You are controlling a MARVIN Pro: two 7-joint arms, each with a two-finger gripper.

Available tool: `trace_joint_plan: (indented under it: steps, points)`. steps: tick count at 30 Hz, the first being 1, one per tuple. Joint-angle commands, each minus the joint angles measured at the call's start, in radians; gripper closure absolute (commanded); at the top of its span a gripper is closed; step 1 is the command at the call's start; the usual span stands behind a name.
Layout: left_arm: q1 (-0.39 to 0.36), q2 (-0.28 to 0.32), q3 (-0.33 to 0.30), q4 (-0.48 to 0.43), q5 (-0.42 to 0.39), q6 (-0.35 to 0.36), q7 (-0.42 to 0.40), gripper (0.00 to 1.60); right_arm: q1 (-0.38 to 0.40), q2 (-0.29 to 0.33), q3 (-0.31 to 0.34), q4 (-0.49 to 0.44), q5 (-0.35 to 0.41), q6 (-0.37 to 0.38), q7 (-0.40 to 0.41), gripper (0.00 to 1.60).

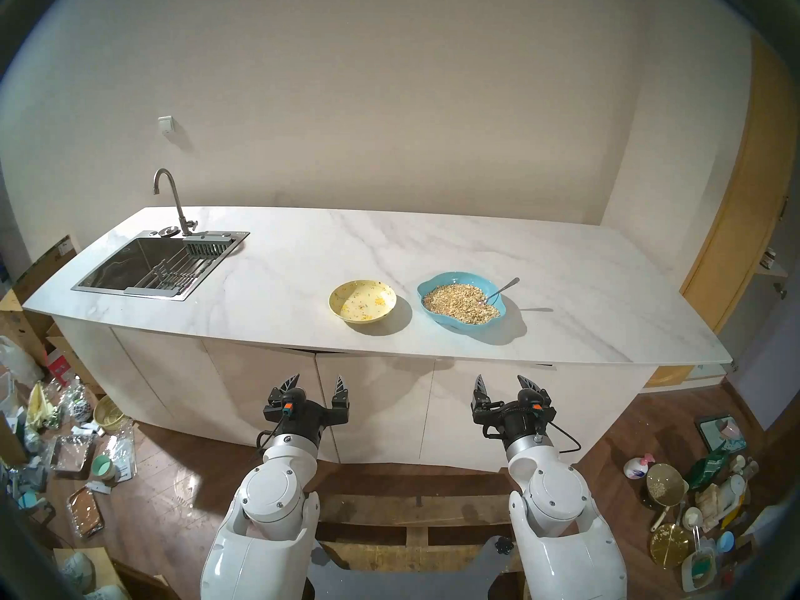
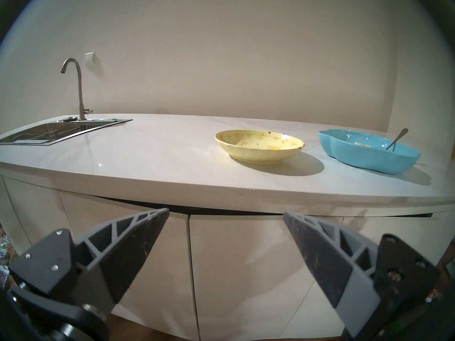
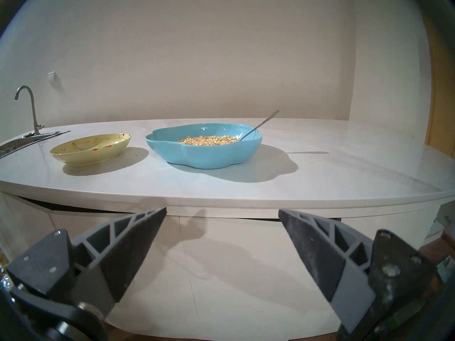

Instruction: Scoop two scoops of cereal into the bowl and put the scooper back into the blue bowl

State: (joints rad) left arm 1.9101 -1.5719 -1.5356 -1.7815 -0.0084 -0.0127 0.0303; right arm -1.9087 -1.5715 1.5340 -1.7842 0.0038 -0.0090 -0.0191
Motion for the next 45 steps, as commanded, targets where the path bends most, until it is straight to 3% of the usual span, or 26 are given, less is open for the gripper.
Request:
trace_joint_plan:
  steps: [1,12,21,31,45]
  points:
    - [-0.003,0.000,0.002,-0.023,-0.001,-0.004,-0.003,0.00,0.002,0.000,0.000,-0.022,0.001,-0.003,0.001,0.00]
    - [-0.003,0.001,0.002,-0.022,-0.001,-0.005,-0.002,0.00,0.033,-0.016,0.031,-0.048,0.092,0.022,0.030,0.00]
    - [-0.004,0.001,0.002,-0.021,-0.001,-0.005,-0.001,0.00,0.151,-0.035,0.057,-0.063,0.172,0.079,0.012,0.00]
    - [-0.003,0.001,0.002,-0.023,-0.002,-0.004,-0.002,0.00,0.304,-0.021,0.066,0.024,0.207,0.147,0.008,0.00]
    - [-0.003,0.001,0.003,-0.022,-0.002,-0.004,-0.001,0.00,0.534,-0.041,0.194,0.175,0.283,0.204,0.003,0.00]
